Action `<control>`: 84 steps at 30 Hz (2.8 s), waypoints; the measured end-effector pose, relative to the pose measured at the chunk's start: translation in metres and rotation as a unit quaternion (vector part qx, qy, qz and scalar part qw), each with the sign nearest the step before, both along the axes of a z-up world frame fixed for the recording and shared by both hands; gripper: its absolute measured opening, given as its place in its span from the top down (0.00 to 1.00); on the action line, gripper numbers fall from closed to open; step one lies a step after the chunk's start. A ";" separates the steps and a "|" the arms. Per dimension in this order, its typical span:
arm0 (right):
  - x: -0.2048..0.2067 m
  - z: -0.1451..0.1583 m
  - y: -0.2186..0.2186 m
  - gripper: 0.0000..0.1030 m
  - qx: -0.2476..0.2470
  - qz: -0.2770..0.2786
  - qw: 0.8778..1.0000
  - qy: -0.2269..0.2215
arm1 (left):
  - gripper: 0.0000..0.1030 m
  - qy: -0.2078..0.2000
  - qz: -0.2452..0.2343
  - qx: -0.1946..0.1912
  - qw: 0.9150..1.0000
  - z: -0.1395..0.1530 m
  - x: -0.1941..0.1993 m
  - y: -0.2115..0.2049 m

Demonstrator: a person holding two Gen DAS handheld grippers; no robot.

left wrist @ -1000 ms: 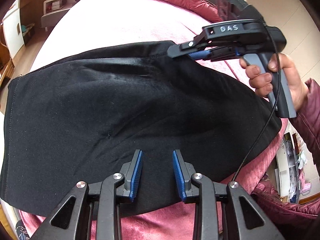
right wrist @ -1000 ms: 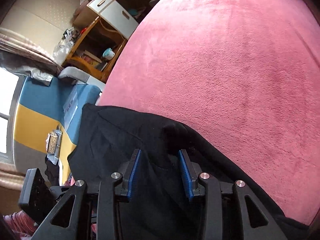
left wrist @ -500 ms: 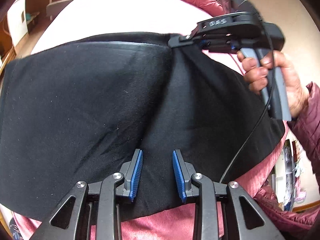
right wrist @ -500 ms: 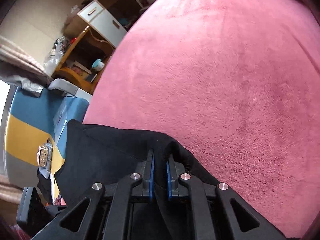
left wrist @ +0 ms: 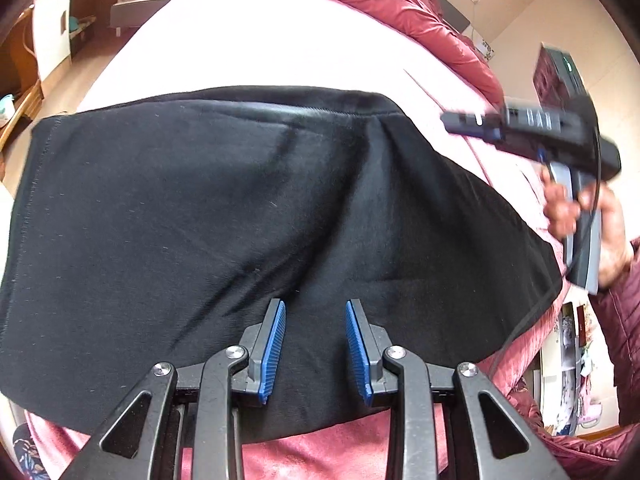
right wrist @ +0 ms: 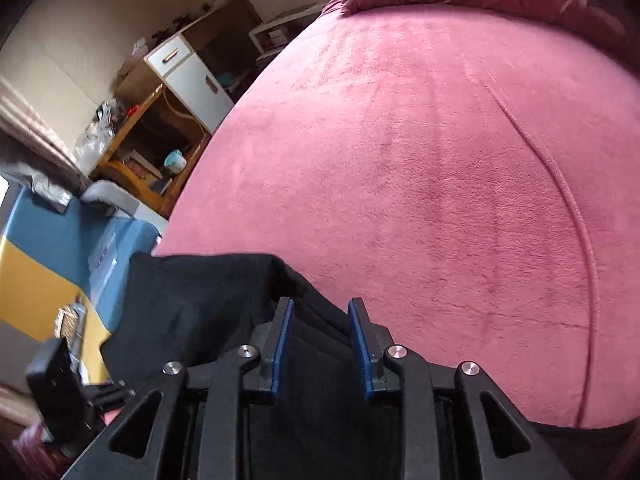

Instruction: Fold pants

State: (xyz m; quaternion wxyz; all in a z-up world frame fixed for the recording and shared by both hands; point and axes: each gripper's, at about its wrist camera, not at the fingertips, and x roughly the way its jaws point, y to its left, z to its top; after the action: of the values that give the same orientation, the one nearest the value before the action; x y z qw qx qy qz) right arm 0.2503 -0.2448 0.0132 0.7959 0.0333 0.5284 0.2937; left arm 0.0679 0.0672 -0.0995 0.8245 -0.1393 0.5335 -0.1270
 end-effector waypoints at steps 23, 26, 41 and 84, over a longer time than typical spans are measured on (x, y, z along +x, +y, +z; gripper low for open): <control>-0.033 -0.033 0.048 0.69 -0.186 0.141 0.971 -0.051 | 0.69 -0.011 0.009 0.028 1.000 0.015 -0.012 0.016; -0.032 -0.040 0.054 0.84 -0.203 0.142 0.967 -0.057 | 0.69 -0.008 0.010 0.031 0.999 0.010 -0.008 0.006; -0.005 -0.050 0.038 0.95 -0.159 0.026 0.985 -0.059 | 0.69 -0.018 0.054 0.037 0.998 0.010 -0.008 0.012; -0.199 -0.082 -0.021 0.22 -0.070 -0.039 0.997 -0.003 | 0.63 -0.114 0.158 0.204 0.960 0.089 -0.087 0.043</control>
State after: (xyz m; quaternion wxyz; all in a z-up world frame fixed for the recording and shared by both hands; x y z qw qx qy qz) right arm 0.0511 -0.2659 -0.0683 0.8085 -0.0026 0.5439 0.2249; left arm -0.0188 0.1104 -0.0103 0.9003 -0.0356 0.4219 0.1010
